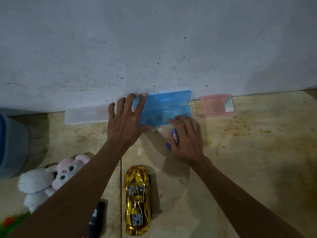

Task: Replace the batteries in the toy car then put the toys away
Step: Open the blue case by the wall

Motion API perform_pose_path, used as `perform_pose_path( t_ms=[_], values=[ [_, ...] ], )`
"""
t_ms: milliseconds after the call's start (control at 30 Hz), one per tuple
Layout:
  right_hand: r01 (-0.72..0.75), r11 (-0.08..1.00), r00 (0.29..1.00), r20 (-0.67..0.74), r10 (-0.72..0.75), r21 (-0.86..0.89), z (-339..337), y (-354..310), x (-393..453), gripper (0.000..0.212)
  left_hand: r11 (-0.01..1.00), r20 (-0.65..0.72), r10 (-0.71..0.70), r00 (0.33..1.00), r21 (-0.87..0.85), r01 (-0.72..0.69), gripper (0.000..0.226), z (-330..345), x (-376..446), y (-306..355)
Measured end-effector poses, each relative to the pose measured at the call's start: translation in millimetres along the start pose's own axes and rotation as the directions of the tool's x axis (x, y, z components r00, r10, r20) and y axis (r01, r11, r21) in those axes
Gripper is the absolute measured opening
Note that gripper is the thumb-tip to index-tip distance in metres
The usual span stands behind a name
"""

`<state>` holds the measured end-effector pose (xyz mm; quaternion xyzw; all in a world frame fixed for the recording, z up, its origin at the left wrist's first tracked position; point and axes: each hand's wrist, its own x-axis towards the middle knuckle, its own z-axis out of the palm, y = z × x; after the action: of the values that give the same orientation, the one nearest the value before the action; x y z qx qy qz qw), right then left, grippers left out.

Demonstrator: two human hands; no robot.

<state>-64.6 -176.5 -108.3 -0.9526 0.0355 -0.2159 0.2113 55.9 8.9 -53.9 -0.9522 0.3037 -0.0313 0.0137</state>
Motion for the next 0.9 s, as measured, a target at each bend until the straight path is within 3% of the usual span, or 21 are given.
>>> perform_pose_path(
  t_ms=[133, 267, 367, 500, 667, 900],
  values=[
    [-0.100, 0.994, 0.994, -0.047, 0.102, 0.037, -15.1, 13.2, 39.6, 0.042, 1.000, -0.012, 0.010, 1.000, -0.009, -0.010, 0.106, -0.7, 0.3, 0.3],
    [-0.040, 0.999, 0.999, 0.031, 0.041, -0.036, -25.5, 27.2, 66.7, 0.044, 0.999, -0.037, 0.022, 0.999, -0.023, -0.023, 0.103, -1.5, 1.3, -1.6],
    [-0.012, 0.999, 0.996, 0.089, 0.009, 0.035, -28.1, 34.8, 63.3, 0.040, 0.999, -0.058, 0.038, 0.998, -0.031, -0.039, 0.093, -0.4, 0.3, -0.3],
    [0.041, 0.992, 0.996, 0.073, -0.050, 0.116, -19.3, 43.4, 42.0, 0.027, 0.997, -0.056, 0.056, 0.997, -0.049, -0.059, 0.077, 4.0, -5.6, 4.6],
    [0.100, 0.990, 0.989, 0.103, -0.110, 0.099, -7.5, 53.3, 27.4, 0.027, 0.996, 0.006, 0.081, 0.997, -0.040, -0.080, 0.058, 13.4, -9.5, 10.8],
    [0.100, 0.995, 0.995, 0.023, -0.100, 0.012, 4.5, 55.0, 36.5, 0.028, 0.998, -0.080, 0.058, 0.995, -0.022, -0.060, 0.044, 21.7, -0.3, 7.3]
  ],
)
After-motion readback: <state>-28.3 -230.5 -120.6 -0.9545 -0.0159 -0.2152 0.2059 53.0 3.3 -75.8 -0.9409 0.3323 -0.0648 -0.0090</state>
